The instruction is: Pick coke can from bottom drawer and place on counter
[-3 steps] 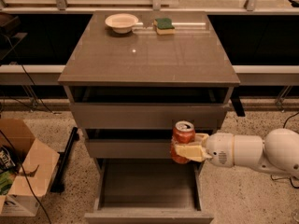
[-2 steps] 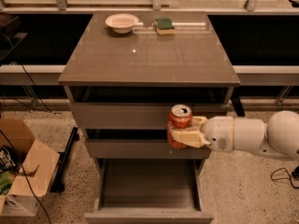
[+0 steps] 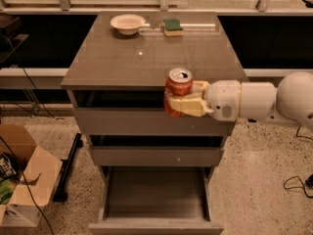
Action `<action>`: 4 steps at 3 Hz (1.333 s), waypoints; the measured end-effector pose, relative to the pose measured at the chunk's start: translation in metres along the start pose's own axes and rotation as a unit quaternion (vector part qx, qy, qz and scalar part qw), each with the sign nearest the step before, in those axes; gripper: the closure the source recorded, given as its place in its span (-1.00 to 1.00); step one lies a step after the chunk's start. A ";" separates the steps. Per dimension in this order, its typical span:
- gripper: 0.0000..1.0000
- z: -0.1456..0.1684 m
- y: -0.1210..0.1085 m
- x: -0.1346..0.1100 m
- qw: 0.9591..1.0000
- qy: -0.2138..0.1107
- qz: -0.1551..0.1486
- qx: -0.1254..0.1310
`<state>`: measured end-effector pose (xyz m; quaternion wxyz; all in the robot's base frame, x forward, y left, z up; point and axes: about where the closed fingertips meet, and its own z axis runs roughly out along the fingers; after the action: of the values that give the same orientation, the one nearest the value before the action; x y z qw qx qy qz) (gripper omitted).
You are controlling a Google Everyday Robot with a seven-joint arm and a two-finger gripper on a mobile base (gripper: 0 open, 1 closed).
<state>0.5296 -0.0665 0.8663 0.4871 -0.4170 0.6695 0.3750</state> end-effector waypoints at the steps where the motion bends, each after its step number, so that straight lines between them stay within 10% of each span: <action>1: 1.00 0.015 -0.006 -0.047 0.999 -0.023 -0.034 -0.010; 2: 1.00 0.031 -0.024 -0.085 0.997 -0.046 -0.057 0.001; 4: 1.00 0.035 -0.037 -0.081 0.997 -0.044 -0.058 0.028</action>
Offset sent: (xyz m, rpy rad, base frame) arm 0.0753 0.0414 0.0988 0.0651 -0.1931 -0.0123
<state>0.5901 -0.0324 0.9326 0.5489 -0.4243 0.6322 0.3451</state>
